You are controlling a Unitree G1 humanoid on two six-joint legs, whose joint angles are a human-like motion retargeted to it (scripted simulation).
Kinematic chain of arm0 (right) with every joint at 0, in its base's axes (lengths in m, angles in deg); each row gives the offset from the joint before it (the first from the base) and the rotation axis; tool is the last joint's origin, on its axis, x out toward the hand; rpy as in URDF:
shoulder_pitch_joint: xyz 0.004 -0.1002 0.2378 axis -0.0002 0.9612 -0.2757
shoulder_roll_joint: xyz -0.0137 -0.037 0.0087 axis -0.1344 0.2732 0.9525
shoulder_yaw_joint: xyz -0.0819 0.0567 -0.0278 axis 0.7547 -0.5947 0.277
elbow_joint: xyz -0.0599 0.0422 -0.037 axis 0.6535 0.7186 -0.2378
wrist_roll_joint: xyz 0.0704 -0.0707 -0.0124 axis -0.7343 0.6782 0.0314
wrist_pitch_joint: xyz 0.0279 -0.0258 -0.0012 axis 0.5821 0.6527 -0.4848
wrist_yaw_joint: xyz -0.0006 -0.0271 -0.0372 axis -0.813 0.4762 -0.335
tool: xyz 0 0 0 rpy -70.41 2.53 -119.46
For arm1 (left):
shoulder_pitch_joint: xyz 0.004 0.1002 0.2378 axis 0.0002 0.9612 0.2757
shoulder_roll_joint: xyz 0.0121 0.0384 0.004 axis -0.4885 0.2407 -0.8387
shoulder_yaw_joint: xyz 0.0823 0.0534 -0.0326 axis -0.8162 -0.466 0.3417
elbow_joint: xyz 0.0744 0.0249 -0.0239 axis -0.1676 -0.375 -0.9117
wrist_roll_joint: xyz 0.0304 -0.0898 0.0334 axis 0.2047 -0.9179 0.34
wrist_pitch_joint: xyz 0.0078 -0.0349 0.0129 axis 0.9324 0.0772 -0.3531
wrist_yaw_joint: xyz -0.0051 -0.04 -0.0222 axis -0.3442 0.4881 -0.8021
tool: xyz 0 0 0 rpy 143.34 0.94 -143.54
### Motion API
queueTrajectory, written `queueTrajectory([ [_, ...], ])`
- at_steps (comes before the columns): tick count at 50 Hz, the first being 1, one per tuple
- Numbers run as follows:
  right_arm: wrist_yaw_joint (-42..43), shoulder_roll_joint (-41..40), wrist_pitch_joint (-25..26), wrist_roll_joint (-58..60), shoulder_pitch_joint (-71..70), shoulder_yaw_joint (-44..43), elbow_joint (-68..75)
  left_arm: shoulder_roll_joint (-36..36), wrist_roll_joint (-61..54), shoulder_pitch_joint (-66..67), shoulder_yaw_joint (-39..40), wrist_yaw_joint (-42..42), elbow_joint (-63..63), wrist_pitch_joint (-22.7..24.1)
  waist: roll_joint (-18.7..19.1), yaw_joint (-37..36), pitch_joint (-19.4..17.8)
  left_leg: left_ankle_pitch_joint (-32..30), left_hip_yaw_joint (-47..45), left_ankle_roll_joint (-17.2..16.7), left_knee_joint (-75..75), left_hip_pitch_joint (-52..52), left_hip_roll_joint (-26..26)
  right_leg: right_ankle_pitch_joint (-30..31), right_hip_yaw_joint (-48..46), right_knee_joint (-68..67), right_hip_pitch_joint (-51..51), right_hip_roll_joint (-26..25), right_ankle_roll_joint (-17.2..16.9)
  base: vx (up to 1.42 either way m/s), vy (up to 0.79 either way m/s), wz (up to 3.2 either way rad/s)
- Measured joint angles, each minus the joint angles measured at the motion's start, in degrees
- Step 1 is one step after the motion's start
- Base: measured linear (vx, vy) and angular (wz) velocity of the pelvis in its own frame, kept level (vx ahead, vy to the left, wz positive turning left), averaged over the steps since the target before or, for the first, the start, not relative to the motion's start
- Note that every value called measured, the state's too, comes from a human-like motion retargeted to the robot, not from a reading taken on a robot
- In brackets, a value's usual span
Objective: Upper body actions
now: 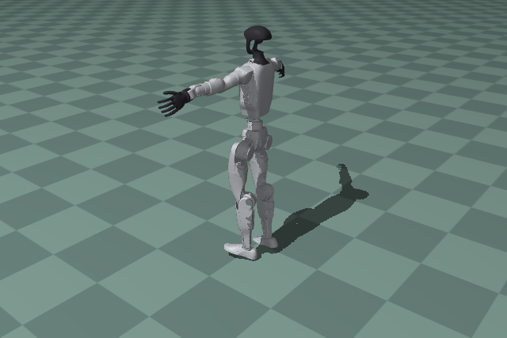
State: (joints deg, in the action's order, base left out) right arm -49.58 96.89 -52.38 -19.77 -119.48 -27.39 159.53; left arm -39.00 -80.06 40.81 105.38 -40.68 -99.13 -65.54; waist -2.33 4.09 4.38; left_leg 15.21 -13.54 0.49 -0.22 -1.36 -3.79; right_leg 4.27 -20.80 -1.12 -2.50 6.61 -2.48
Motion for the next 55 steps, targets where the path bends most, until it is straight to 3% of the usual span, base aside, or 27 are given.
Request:
queueTrajectory([
  [3, 7.6, 2.6, 1.4, 3.9, -17.9, 24.4, -15.6, -3.4, -1.1, -13.2, -14.0, 3.1, 10.7, 2.8, 0.1, 0.7, 1.3, 0.1, 0.1, -0.3, -0.2, 0.6, -0.2, -0.1, 0.1, -0.1, -0.7, 0.4, -0.1, 0.08, 0.04, 0.02],
  [7, 18.8, 4.5, 0.8, 13.3, -32.3, 45.5, -37.9, -1.5, 6.0, -27.6, -29.6, 7.3, 28.3, 6.1, 0.4, 0.8, 2.4, 0.1, 0.7, -0.3, -0.2, 1.1, -0.6, -0.4, -0.3, 0.0, -1.4, 0.5, -0.2, 0.02, 0.00, 0.08],
  [11, 36.2, 10.7, -0.6, 27.2, -46.0, 63.1, -66.5, -2.1, 23.4, -40.7, -47.2, 14.2, 50.4, 11.0, 0.0, 1.0, 2.4, 0.0, 2.0, -0.1, -0.1, 1.4, -1.0, -0.9, -1.6, 0.2, -2.4, 0.4, -0.2, 0.00, -0.02, 0.34],
  [15, 48.6, 16.2, -2.4, 43.0, -62.9, 77.4, -93.8, -11.1, 44.6, -51.9, -62.9, 22.6, 71.3, 14.1, -0.5, 1.7, 2.9, -0.1, 2.8, -0.1, -0.1, 0.8, -0.9, -1.2, -2.5, 0.4, -2.5, 0.2, -0.4, 0.01, -0.03, 0.21],
  [17, 51.8, 15.5, -5.3, 45.1, -71.2, 85.6, -101.5, -15.1, 50.5, -57.1, -69.3, 26.4, 78.3, 14.9, -0.2, 2.2, 3.7, -0.1, 3.0, -0.2, -0.1, 0.2, -0.9, -1.2, -2.6, 0.5, -2.1, 0.2, -0.5, 0.00, 0.00, 0.00],
  [18, 52.4, 14.2, -8.5, 45.5, -78.8, 93.8, -104.7, -17.1, 52.9, -61.1, -74.4, 29.1, 81.6, 15.8, 0.3, 2.4, 4.4, -0.1, 3.0, -0.3, -0.2, -0.2, -0.8, -1.3, -2.5, 0.5, -1.7, 0.2, -0.5, 0.00, 0.00, 0.00],
  [20, 52.3, 12.7, -13.4, 46.8, -87.6, 103.9, -106.0, -19.2, 52.5, -65.5, -80.2, 31.5, 83.5, 20.1, 1.1, 2.4, 5.1, 0.0, 2.9, -0.3, -0.2, -0.7, -0.7, -1.3, -2.3, 0.5, -1.2, 0.1, -0.5, 0.00, 0.00, 0.00],
  [23, 56.0, 15.3, -13.2, 48.0, -91.0, 107.9, -98.6, -19.2, 50.0, -67.3, -81.6, 32.3, 77.6, 25.4, 0.9, 1.4, 4.4, 0.1, 2.6, -0.4, -0.3, -0.5, -0.7, -1.3, -2.0, 0.4, -1.2, 0.1, -0.4, -0.01, 0.01, -0.06],
  [25, 58.3, 18.6, -10.9, 43.6, -87.4, 106.1, -83.1, -16.4, 48.5, -66.1, -77.8, 34.1, 65.6, 23.5, 0.2, -0.5, 2.8, 0.2, 2.2, -0.4, -0.4, 0.1, -0.7, -1.3, -1.6, 0.3, -1.4, 0.0, -0.2, -0.05, 0.01, -0.21],
  [27, 54.2, 17.5, -9.8, 38.1, -77.7, 97.4, -68.2, -12.4, 47.7, -58.0, -67.6, 34.4, 54.4, 20.1, 0.6, -1.7, 2.2, 0.2, 2.0, -0.4, -0.4, 0.5, -0.7, -1.2, -1.4, 0.2, -1.7, 0.0, -0.2, 0.00, 0.00, 0.00],
  [30, 34.4, 10.5, -2.1, 26.0, -52.3, 68.9, -43.2, -6.6, 39.2, -39.3, -45.5, 31.6, 33.5, 13.4, 1.2, -1.2, 3.3, 0.1, 2.3, -0.5, -0.6, -0.3, -0.7, -1.1, -1.7, 0.3, -1.3, 0.3, -0.3, 0.00, -0.02, 0.07],
  [33, 15.3, 6.9, 3.4, 14.7, -45.0, 53.9, -24.2, -3.9, 27.5, -35.6, -39.1, 29.0, 14.0, 8.7, 0.7, -0.9, 4.9, 0.0, 2.6, -0.6, -0.6, -1.6, -0.7, -1.2, -2.1, 0.4, -0.3, 0.7, -0.5, -0.05, -0.03, 0.26],
  [36, 0.8, 7.4, 5.2, 1.2, -40.2, 39.5, -4.9, -2.7, 12.0, -30.3, -30.4, 19.8, -3.8, -0.2, 0.5, -0.9, 5.7, 0.0, 2.8, -0.7, -0.7, -2.7, -0.7, -1.3, -2.2, 0.3, 0.6, 0.9, -0.7, 0.00, 0.00, 0.00],
  [38, -2.1, 8.2, 5.7, -6.8, -36.1, 31.1, 2.3, -1.4, 3.7, -24.7, -23.5, 14.4, -7.9, -3.8, 0.6, -1.1, 5.4, 0.0, 2.8, -0.7, -0.7, -2.7, -0.7, -1.3, -2.2, 0.3, 0.7, 0.8, -0.7, 0.00, 0.00, 0.00],
  [40, 0.9, 8.2, 5.2, -18.1, -28.4, 19.0, 6.0, 2.2, -5.6, -16.0, -11.5, 6.5, -8.3, -1.9, 1.1, -1.1, 4.6, 0.1, 2.8, -0.6, -0.5, -2.3, -0.9, -1.4, -2.3, 0.4, 0.4, 0.6, -0.6, 0.00, 0.00, 0.00],
  [43, 8.1, 7.0, 0.6, -26.3, -19.9, 8.9, 6.2, 5.3, -14.7, -9.1, -5.5, 5.8, -7.8, 2.9, 1.5, -1.1, 4.7, 0.0, 3.2, -0.4, -0.3, -2.4, -1.1, -1.5, -2.6, 0.5, 0.5, 0.6, -0.5, -0.01, 0.03, 0.08],
  [48, 17.2, 3.0, -3.3, -28.1, -14.4, 4.7, -1.4, 4.3, -17.2, -10.4, -9.0, 13.2, -3.1, 9.6, 0.4, 0.1, 6.7, -0.2, 4.0, -0.3, -0.2, -3.4, -1.2, -1.7, -3.5, 0.6, 0.9, 0.6, -0.8, 0.04, -0.01, 0.21],
  [52, 21.6, -0.8, -5.3, -23.4, -16.4, 13.2, -20.2, 1.6, -12.0, -16.1, -17.3, 14.8, 8.0, 12.5, 0.2, -0.3, 7.5, -0.1, 3.4, -0.4, -0.2, -3.3, -1.0, -1.6, -3.0, 0.4, 1.2, 0.6, -0.8, 0.05, 0.03, -0.16],
  [55, 25.4, 0.7, -5.3, -10.7, -17.2, 23.2, -38.6, -0.1, -5.1, -20.8, -24.7, 16.6, 21.6, 16.2, 0.1, -0.8, 7.9, 0.0, 2.9, -0.5, -0.2, -3.1, -1.2, -1.5, -2.5, 0.4, 1.3, 0.8, -0.7, 0.03, 0.02, -0.15],
])
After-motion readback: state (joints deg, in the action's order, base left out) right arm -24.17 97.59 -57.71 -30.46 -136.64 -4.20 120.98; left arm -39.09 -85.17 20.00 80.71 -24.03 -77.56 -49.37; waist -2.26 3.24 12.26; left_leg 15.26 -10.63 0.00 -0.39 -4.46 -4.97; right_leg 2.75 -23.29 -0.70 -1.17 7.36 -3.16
